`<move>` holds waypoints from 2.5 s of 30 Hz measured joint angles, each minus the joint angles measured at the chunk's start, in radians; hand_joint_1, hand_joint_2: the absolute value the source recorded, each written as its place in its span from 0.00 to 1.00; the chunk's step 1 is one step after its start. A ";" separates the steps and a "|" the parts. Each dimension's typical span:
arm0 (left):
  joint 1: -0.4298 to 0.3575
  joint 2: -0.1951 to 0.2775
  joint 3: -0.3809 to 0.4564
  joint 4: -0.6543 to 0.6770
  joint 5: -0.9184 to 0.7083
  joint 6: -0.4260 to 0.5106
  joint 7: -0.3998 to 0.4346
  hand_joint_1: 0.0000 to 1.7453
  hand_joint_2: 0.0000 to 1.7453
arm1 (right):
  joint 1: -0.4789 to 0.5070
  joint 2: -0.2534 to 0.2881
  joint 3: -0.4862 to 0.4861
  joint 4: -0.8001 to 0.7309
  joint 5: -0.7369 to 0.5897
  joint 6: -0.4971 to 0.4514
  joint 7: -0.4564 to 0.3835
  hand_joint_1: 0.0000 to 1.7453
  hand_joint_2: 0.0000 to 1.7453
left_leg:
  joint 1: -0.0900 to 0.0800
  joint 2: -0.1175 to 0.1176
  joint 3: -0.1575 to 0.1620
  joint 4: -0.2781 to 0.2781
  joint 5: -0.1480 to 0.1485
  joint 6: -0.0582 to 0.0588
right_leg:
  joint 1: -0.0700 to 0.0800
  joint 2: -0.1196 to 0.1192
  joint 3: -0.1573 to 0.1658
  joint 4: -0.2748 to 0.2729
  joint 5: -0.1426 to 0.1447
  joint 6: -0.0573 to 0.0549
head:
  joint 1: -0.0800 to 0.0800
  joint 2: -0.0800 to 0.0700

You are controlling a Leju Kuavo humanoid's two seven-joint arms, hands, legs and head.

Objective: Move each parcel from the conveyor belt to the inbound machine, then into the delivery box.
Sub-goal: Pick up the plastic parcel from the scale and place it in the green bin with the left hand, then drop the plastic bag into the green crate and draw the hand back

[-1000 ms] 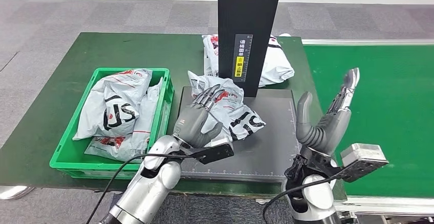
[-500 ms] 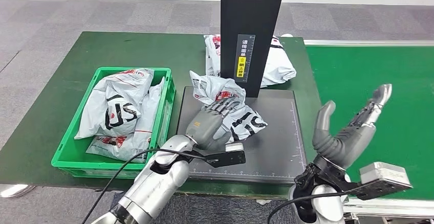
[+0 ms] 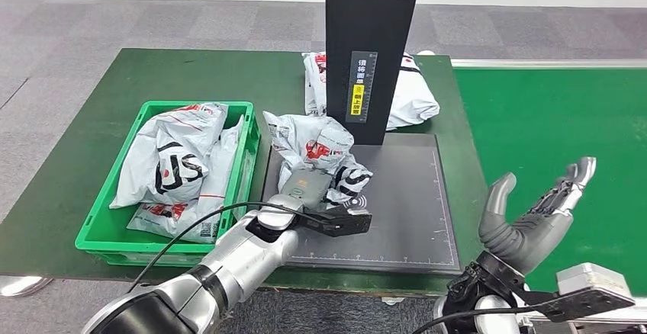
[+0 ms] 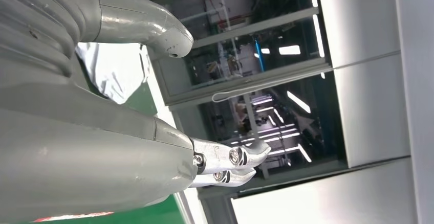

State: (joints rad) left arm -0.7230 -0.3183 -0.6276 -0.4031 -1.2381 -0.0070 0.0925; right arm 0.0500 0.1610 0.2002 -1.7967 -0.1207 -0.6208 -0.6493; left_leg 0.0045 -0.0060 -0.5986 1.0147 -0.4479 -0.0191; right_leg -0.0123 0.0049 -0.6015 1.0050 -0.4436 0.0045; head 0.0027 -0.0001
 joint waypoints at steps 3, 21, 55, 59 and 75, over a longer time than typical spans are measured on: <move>-0.022 0.005 -0.011 0.039 -0.026 -0.036 0.027 1.00 1.00 | 0.013 0.004 -0.001 -0.003 -0.001 0.015 0.006 0.00 1.00 | 0.000 0.001 0.001 0.000 0.000 0.000 | 0.000 0.001 0.001 0.000 0.000 0.000 | 0.000 0.000; -0.047 0.012 -0.033 0.096 -0.052 -0.075 0.058 1.00 1.00 | 0.033 0.016 -0.001 -0.003 0.005 0.031 0.016 0.00 1.00 | 0.000 0.001 0.012 -0.001 -0.001 -0.001 | 0.000 0.001 0.011 0.000 -0.001 -0.001 | 0.000 0.000; 0.310 0.077 0.613 -1.037 0.198 0.713 -0.497 1.00 1.00 | 0.116 0.006 -0.035 -0.001 0.024 0.104 0.106 0.00 1.00 | 0.001 0.001 0.001 -0.002 0.001 -0.004 | 0.001 0.001 0.000 0.001 -0.001 -0.004 | 0.000 0.000; 0.317 0.054 0.682 -1.097 0.140 0.712 -0.514 1.00 1.00 | 0.118 0.002 -0.035 0.003 0.020 0.101 0.104 0.00 1.00 | 0.002 0.001 0.001 -0.002 0.001 -0.004 | 0.001 0.000 0.000 0.001 -0.001 -0.004 | 0.000 0.000; -0.008 0.188 0.711 -0.307 -0.247 0.135 0.223 0.53 1.00 | 0.079 -0.020 -0.035 0.068 -0.001 0.069 0.093 0.00 1.00 | 0.002 0.002 0.002 -0.002 0.004 -0.005 | 0.002 0.002 -0.001 0.002 0.002 -0.005 | 0.000 0.000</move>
State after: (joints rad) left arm -0.7307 -0.1300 0.0830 -0.7106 -1.4850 0.1275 0.3154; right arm 0.1293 0.1406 0.1652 -1.7287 -0.1221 -0.5521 -0.5563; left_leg 0.0064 -0.0041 -0.5971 1.0129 -0.4440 -0.0242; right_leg -0.0106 0.0073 -0.6028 1.0069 -0.4414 -0.0010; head 0.0025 -0.0001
